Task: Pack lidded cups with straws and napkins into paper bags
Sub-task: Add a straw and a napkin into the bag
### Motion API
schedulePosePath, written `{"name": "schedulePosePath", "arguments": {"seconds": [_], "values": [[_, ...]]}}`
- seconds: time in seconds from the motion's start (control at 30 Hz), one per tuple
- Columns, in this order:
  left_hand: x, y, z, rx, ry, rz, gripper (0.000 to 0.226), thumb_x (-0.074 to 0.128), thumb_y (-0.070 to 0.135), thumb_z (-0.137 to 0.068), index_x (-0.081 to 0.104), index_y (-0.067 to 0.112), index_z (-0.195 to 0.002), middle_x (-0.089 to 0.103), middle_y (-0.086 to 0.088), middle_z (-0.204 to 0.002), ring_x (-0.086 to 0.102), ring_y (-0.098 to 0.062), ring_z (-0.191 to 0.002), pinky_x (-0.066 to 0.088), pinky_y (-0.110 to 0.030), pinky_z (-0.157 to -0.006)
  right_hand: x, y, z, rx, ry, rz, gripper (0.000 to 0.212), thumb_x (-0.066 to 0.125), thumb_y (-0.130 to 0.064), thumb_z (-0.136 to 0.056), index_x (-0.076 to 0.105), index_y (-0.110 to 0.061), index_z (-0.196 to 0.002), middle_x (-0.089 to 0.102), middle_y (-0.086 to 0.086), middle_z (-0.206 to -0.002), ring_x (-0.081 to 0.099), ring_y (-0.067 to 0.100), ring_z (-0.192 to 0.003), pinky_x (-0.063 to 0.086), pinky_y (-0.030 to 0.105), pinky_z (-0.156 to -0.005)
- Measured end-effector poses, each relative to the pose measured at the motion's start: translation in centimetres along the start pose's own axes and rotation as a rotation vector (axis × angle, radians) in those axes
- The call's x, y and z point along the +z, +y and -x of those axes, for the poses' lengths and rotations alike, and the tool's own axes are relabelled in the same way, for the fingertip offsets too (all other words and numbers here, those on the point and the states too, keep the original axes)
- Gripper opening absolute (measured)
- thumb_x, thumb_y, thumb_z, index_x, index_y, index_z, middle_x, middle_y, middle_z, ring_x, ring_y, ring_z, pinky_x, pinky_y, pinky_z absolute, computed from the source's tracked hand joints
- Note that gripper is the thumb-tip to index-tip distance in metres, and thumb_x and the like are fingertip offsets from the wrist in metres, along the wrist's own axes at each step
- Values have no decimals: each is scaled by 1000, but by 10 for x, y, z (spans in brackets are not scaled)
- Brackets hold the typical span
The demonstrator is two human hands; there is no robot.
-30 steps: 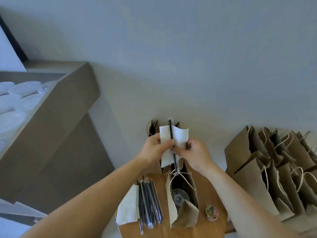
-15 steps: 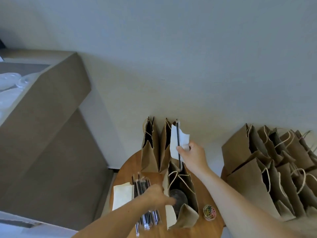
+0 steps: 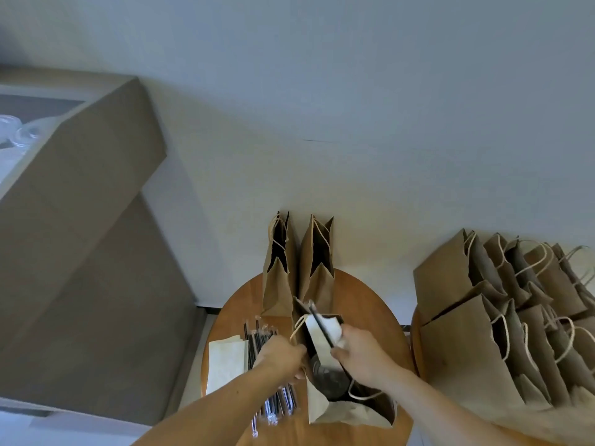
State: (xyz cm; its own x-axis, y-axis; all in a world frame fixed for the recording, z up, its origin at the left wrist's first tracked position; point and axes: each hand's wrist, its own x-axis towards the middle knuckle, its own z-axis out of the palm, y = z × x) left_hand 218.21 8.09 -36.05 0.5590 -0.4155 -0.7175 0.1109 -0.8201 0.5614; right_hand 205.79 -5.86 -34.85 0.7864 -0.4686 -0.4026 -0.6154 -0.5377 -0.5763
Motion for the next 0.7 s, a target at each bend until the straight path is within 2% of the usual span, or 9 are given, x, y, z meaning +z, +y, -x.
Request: {"name": "schedulePosePath", "arguments": {"seconds": [0.07, 0.13, 0.3, 0.33, 0.4, 0.47, 0.53, 0.6, 0.7], "values": [[3, -2, 2, -10, -13, 52, 30, 51, 29, -93, 70, 8, -82, 72, -3, -60, 67, -13, -49, 47, -20, -46, 17, 4, -2, 65, -46, 96, 7, 60, -25, -96, 55, -30, -96, 62, -11, -93, 61, 7, -88, 52, 22, -79], [7, -4, 4, -1, -27, 77, 28, 52, 30, -94, 70, 10, -84, 72, -3, -60, 69, -13, -53, 49, -20, -49, 33, 4, -9, 167, -40, 138, 10, 57, -21, -97, 53, -29, -95, 60, -11, -92, 60, 9, -91, 51, 25, -87], [10, -7, 4, 18, -64, 77, 20, 53, 26, -96, 66, 12, -91, 72, -1, -62, 72, -15, -60, 58, -23, -58, 59, 3, -40, 323, -92, 123, 14, 51, -16, -98, 55, -24, -87, 58, -7, -90, 59, 12, -88, 46, 25, -79], [10, -7, 3, 18, -63, 81, 19, 54, 25, -96, 66, 11, -92, 72, -1, -61, 72, -15, -61, 60, -24, -61, 62, 4, -46, 337, -115, 130, 11, 50, -16, -98, 60, -19, -96, 62, -2, -98, 62, 17, -98, 47, 27, -82], [9, -9, 1, 10, -69, 95, 19, 54, 23, -96, 66, 9, -92, 72, -3, -61, 72, -16, -60, 61, -25, -63, 68, 7, -57, 343, -148, 164, 27, 50, -16, -97, 62, -9, -120, 63, 9, -122, 59, 25, -118, 46, 30, -92], [7, -11, 0, 6, -84, 104, 20, 53, 23, -95, 66, 8, -92, 72, -4, -62, 72, -16, -60, 59, -24, -59, 71, 10, -60, 365, -139, 176, 33, 50, -17, -96, 59, -9, -127, 61, 11, -129, 57, 26, -121, 45, 30, -95], [4, -12, 0, 10, -89, 106, 20, 52, 22, -95, 65, 8, -91, 72, -4, -61, 72, -17, -60, 57, -22, -57, 77, 16, -63, 424, -114, 189, 25, 51, -17, -97, 63, -13, -118, 65, 4, -111, 62, 22, -107, 47, 31, -93], [2, -14, -1, 18, -89, 106, 19, 52, 22, -96, 64, 8, -89, 70, -2, -59, 71, -15, -57, 55, -20, -55, 81, 19, -60, 480, -60, 172, 8, 57, -18, -96, 63, -22, -97, 58, -6, -85, 62, 17, -96, 48, 28, -84], [1, -14, -3, 21, -99, 107, 19, 53, 20, -96, 64, 8, -87, 69, -1, -56, 69, -14, -55, 55, -20, -55, 85, 19, -58, 465, -3, 134, 10, 64, -19, -91, 58, -27, -87, 57, -9, -82, 63, 17, -99, 48, 27, -83]]}}
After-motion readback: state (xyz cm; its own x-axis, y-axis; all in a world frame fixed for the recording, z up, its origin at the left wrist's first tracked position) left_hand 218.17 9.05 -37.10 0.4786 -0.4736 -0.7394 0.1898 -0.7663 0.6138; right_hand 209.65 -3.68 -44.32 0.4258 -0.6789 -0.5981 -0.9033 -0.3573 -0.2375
